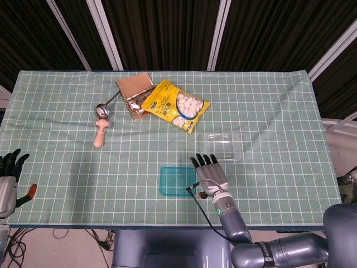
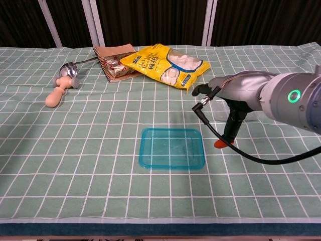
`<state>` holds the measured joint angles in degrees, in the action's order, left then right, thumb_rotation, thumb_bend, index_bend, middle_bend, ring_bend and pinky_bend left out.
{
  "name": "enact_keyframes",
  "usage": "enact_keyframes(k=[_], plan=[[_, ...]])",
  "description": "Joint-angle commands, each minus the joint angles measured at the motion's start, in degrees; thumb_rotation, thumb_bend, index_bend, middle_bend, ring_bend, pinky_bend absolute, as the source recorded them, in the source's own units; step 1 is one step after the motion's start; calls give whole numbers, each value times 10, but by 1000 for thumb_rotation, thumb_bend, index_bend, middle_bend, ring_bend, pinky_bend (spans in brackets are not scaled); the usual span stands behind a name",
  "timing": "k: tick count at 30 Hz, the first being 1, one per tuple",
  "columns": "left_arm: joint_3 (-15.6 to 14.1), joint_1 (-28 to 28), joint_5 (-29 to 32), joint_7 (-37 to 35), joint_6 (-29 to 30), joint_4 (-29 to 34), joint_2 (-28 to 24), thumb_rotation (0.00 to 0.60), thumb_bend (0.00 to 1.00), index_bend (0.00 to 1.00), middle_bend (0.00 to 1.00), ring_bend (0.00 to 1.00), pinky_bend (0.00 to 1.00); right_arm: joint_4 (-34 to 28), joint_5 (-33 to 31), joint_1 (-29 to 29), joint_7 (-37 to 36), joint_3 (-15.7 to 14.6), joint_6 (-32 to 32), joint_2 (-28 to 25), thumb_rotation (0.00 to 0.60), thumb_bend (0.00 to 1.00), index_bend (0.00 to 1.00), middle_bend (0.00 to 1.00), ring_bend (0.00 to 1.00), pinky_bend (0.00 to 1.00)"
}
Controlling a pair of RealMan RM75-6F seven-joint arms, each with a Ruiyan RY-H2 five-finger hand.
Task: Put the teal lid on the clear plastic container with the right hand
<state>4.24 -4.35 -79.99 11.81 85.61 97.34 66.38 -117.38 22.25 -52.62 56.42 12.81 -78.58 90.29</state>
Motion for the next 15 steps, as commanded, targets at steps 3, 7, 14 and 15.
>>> enact_keyframes(k=[3, 7, 14, 15], plan=[[0, 0, 0, -1, 0, 0, 0, 600, 315, 121, 0, 0, 0, 20, 0, -7, -9, 1, -1, 26, 600, 222, 0, 32, 0, 0], [0, 0, 0, -2, 0, 1, -1, 600, 315, 121, 0, 0, 0, 41, -10, -14, -10, 5, 1, 45, 600, 222, 0, 32, 0, 0], [1, 0, 3, -4, -1, 1, -1, 600, 316, 121, 0, 0, 0, 64, -38, -24, -9, 14, 8, 62, 600, 222, 0, 32, 0, 0], [1, 0, 4, -4, -1, 2, -1, 600, 316, 121, 0, 0, 0, 66, -40, -25, -9, 14, 9, 64, 600, 221, 0, 32, 0, 0]])
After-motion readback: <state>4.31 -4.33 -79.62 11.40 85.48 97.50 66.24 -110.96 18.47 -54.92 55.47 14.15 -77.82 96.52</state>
